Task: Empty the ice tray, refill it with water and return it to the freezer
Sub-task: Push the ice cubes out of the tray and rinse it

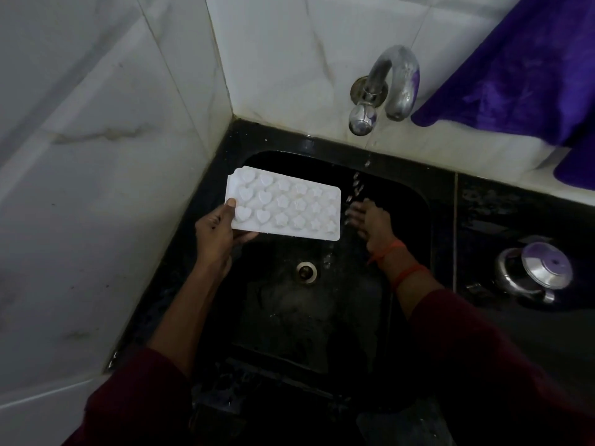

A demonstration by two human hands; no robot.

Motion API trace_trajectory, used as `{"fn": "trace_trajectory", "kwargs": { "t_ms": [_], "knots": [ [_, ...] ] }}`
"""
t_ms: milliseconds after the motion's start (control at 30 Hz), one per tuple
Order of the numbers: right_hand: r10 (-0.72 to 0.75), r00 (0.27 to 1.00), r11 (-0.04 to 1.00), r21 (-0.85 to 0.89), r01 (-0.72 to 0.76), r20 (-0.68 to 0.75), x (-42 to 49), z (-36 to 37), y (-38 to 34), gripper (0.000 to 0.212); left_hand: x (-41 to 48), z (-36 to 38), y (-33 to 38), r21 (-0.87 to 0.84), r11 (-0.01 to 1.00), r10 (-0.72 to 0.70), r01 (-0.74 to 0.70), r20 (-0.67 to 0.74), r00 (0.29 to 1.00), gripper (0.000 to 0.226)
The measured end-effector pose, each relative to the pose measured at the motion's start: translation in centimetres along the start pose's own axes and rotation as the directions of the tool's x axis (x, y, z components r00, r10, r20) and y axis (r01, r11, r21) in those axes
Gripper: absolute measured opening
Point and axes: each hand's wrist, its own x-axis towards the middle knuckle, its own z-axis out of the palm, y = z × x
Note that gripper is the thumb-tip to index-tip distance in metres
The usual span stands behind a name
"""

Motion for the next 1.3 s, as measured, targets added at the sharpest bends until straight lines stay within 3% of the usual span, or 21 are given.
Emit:
{"fn": "trace_trajectory", "kwargs": {
  "t_ms": [133, 400, 600, 733, 967, 1067, 1300],
  "knots": [
    [0.120, 0.984, 0.992, -0.048, -0.115, 0.128, -1.1, -0.3, 3.9, 0.045, -0.1, -0.6, -1.1, 0.018, 0.999, -0.051, 0.051, -0.005, 0.999, 0.025],
    [0.072, 0.990, 0.997, -0.011, -0.071, 0.119, -3.0, -1.3, 6.0, 0.019, -0.8, -2.2, -3.2, 0.058, 0.973, -0.224, 0.225, -0.019, 0.974, 0.024],
    [0.115, 0.983, 0.992, -0.063, -0.107, 0.140, -4.4, -4.0, 6.6, 0.028, -1.4, -2.6, -3.5, 0.161, 0.897, -0.419, 0.412, 0.008, 0.908, 0.019],
    [0.090, 0.981, 0.996, -0.001, -0.091, 0.170, -5.5, -5.8, 6.5, 0.019, -2.0, -2.3, -3.5, 0.249, 0.868, -0.451, 0.430, 0.029, 0.892, 0.024],
    [0.004, 0.992, 0.998, -0.067, 0.005, 0.128, -6.5, -7.6, 6.4, 0.024, -2.8, -1.2, -2.2, 0.321, 0.892, -0.362, 0.318, 0.087, 0.928, 0.022],
    [-0.157, 0.980, 0.984, -0.061, 0.166, 0.119, -6.9, -8.3, 6.0, 0.024, -2.9, -1.3, -1.9, 0.363, 0.910, -0.257, 0.201, 0.113, 0.960, 0.018],
    [-0.605, 0.796, 0.788, -0.135, 0.601, 0.012, -8.3, -9.9, 4.0, 0.018, -2.6, -1.1, -0.3, 0.378, 0.889, 0.157, -0.258, 0.277, 0.948, 0.018]
  ]
}}
